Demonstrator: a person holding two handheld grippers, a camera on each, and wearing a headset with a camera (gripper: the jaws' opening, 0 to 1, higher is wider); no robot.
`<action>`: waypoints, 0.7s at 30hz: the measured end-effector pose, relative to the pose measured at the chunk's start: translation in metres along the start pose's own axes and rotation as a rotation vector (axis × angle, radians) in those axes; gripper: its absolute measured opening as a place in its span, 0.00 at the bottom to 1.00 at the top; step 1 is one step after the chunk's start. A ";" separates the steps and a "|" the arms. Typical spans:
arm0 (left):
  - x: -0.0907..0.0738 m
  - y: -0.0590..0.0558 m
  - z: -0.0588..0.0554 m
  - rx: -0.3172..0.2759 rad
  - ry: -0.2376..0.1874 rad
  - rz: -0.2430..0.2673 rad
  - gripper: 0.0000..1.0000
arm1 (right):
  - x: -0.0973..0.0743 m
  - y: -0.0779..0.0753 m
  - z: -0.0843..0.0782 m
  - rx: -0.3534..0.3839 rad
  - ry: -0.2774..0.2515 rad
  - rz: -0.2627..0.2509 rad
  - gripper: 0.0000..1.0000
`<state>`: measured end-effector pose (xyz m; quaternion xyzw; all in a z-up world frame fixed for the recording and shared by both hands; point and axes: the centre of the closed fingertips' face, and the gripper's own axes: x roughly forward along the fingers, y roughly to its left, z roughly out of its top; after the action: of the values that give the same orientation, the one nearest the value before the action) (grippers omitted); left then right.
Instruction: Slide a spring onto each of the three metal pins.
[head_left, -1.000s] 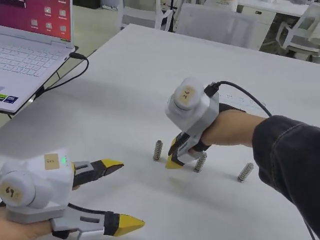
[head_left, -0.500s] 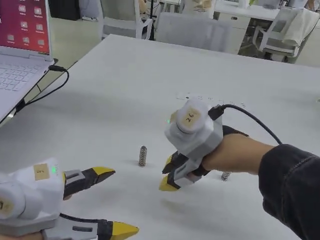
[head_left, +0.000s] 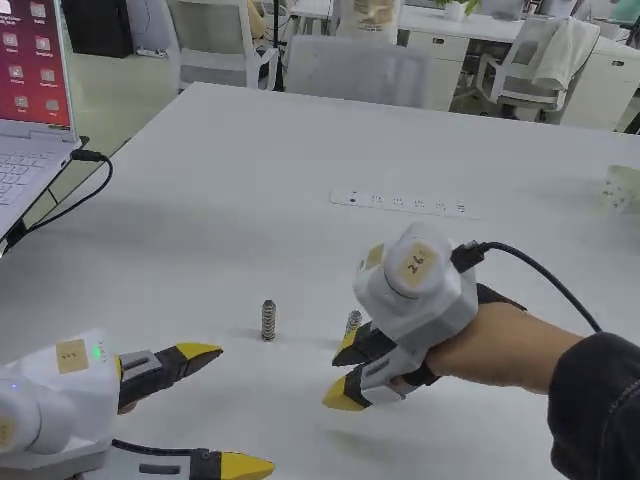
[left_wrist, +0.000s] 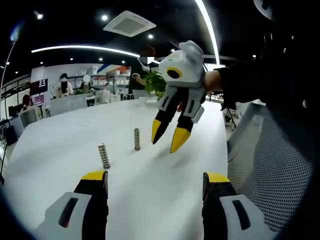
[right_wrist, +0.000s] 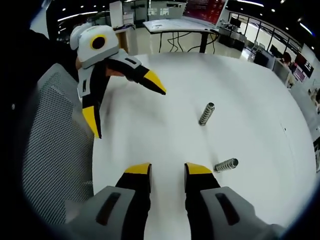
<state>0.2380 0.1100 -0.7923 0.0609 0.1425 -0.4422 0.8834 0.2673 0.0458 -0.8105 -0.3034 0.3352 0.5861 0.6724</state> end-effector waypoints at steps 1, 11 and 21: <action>0.000 -0.001 0.001 0.000 0.000 -0.002 0.74 | -0.002 0.001 -0.001 0.008 -0.009 0.000 0.25; 0.003 -0.004 0.003 -0.002 -0.002 -0.013 0.75 | -0.021 0.004 -0.017 0.071 -0.075 -0.038 0.28; 0.001 -0.005 0.002 -0.010 -0.003 -0.011 0.75 | -0.042 0.006 -0.037 0.127 -0.135 -0.072 0.32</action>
<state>0.2351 0.1055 -0.7905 0.0552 0.1437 -0.4466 0.8814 0.2540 -0.0074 -0.7982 -0.2317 0.3144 0.5580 0.7322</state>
